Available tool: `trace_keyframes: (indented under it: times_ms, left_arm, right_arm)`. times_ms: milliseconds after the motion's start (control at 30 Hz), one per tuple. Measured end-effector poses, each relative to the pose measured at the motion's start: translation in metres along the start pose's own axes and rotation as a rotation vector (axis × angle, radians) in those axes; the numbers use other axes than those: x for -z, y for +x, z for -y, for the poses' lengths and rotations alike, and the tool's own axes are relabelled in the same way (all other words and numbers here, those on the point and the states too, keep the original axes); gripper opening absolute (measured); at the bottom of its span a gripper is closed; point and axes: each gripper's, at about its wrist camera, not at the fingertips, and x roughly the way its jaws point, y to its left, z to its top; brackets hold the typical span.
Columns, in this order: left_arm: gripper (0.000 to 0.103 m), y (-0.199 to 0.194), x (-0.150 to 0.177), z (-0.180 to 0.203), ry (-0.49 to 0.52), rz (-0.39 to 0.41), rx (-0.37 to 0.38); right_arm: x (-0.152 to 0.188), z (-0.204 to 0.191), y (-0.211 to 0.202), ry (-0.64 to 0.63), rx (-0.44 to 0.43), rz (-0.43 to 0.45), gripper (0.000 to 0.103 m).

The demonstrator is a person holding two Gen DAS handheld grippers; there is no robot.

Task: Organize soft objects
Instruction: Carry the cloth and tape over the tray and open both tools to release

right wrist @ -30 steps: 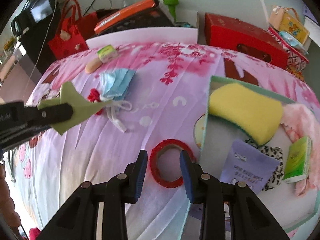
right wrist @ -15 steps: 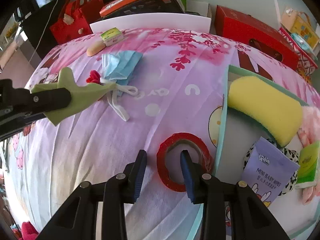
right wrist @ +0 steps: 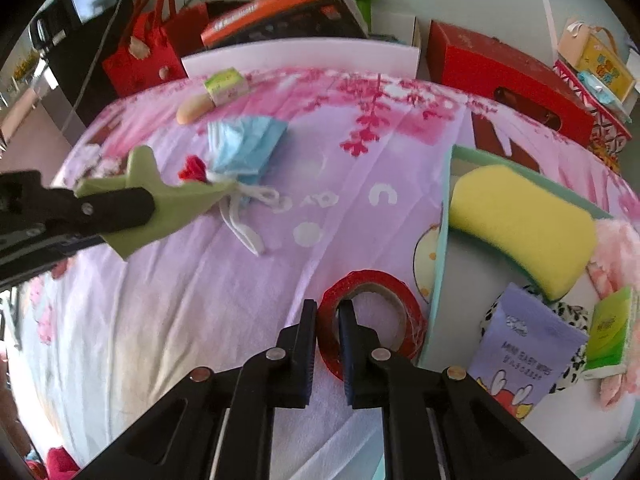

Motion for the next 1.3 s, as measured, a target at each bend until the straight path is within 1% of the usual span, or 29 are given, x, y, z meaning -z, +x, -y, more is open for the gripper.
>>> trace_keyframes:
  times_ms: [233,333,433,533,700,800,967,1067,1167,1233,1300]
  left_arm:
    - [0.015,-0.04,-0.004,0.018,0.069,0.114,0.04]
    - [0.015,-0.057,-0.004,0.027,0.102,0.155,0.06]
    - [0.015,-0.066,-0.003,0.036,0.126,0.179,0.075]
    - [0.015,-0.067,0.001,0.048,0.165,0.179,0.094]
    - [0.015,-0.056,0.015,0.082,0.258,0.13,0.134]
    - [0.015,-0.047,0.028,0.106,0.327,0.087,0.167]
    - [0.015,-0.032,0.055,0.145,0.445,0.015,0.201]
    - [0.015,-0.024,0.072,0.165,0.506,-0.024,0.231]
    - [0.015,-0.014,0.089,0.18,0.558,-0.071,0.252]
    - [0.015,-0.001,0.098,0.185,0.581,-0.108,0.247]
    - [0.015,0.019,0.107,0.188,0.583,-0.162,0.229]
  right_arm:
    - [-0.007,0.004,-0.051,0.024,-0.001,0.156,0.012]
    - [-0.01,0.01,-0.07,0.045,0.008,0.203,0.012]
    - [-0.01,0.019,-0.089,0.067,0.023,0.251,0.012]
    - [-0.009,0.038,-0.101,0.109,0.063,0.263,0.012]
    - [0.002,0.087,-0.117,0.236,0.164,0.25,0.012]
    - [0.016,0.122,-0.127,0.338,0.199,0.242,0.012]
    - [0.04,0.167,-0.141,0.47,0.244,0.235,0.012]
    - [0.051,0.181,-0.149,0.515,0.26,0.242,0.012]
    - [0.057,0.19,-0.15,0.543,0.266,0.229,0.012]
    - [0.06,0.193,-0.145,0.552,0.261,0.21,0.012]
    - [0.061,0.194,-0.137,0.551,0.248,0.178,0.012]
